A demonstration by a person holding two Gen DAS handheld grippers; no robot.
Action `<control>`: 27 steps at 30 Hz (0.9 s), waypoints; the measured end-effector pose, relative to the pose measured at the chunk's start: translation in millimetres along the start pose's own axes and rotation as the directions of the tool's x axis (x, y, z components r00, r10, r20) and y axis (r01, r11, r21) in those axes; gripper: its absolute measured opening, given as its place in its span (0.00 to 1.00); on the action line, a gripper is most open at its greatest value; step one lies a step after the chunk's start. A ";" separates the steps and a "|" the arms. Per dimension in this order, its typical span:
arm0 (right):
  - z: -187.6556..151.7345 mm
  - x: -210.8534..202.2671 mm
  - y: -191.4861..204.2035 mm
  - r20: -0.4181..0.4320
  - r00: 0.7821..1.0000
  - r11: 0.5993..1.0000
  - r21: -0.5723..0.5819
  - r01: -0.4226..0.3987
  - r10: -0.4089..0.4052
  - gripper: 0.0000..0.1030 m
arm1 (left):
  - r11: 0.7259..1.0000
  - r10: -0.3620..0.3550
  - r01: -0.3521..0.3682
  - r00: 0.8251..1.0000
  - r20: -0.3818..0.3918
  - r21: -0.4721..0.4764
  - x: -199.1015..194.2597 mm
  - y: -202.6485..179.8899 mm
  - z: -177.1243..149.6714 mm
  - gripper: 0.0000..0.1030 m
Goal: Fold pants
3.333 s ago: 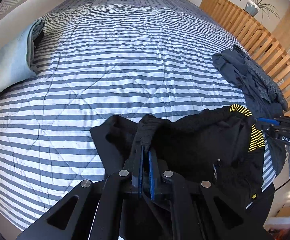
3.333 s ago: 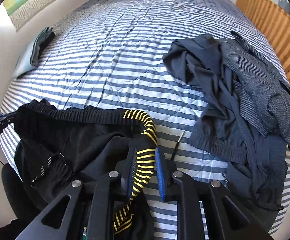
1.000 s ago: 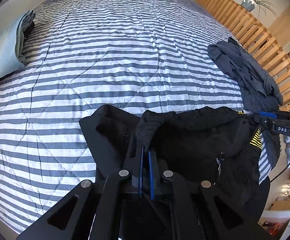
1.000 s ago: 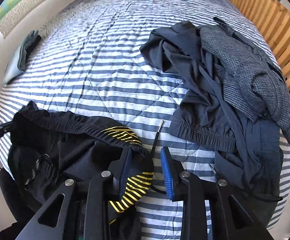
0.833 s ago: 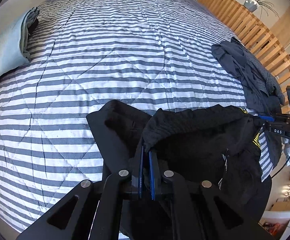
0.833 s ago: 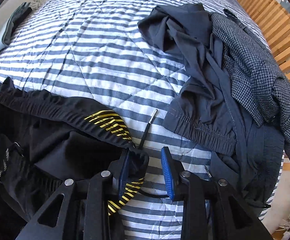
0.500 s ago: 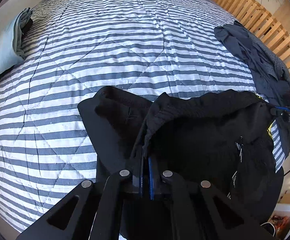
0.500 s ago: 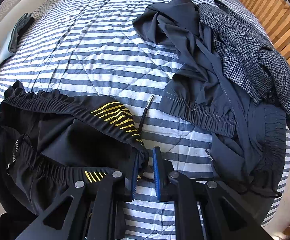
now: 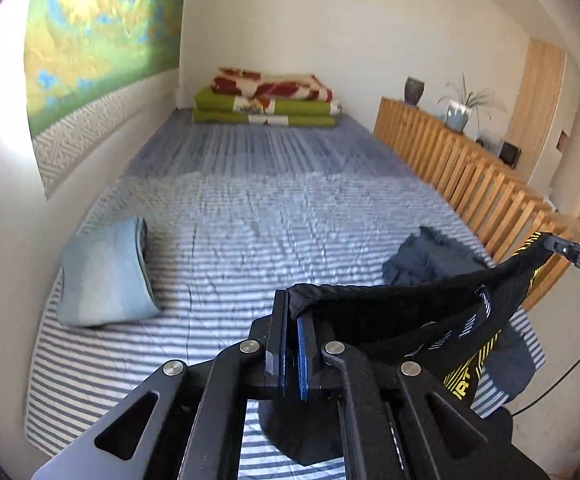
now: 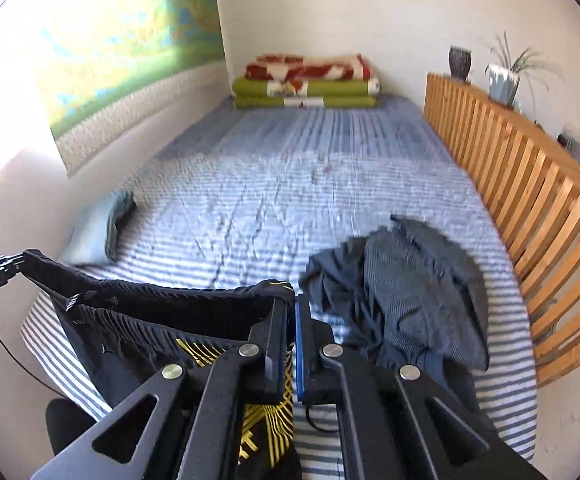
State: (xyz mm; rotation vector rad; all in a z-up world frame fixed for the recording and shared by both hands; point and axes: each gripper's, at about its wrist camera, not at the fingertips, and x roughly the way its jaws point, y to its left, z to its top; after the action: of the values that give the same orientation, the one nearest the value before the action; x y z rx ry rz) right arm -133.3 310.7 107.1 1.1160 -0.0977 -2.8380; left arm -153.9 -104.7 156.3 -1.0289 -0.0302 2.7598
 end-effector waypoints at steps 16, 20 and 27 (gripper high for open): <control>17.0 -241.8 47.5 0.465 0.882 0.996 -0.065 -0.058 0.082 0.03 | 0.992 -0.076 0.046 0.959 0.274 0.117 -199.2 -34.2 28.6 0.03; 23.0 -231.1 49.3 0.476 0.876 0.997 -0.061 -0.055 0.078 0.03 | 0.994 -0.073 0.049 0.961 0.266 0.098 -188.9 -17.3 41.7 0.03; 52.2 -121.0 38.2 0.328 0.941 0.996 0.001 -0.091 0.086 0.03 | 1.000 -0.022 0.022 0.998 0.064 -0.001 -37.6 40.4 69.4 0.03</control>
State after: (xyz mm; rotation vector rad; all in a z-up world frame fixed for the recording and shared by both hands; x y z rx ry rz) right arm -78.3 287.2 230.6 0.6118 -0.1889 -2.9159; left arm -178.3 -148.0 229.7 -0.9347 -0.0524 2.7720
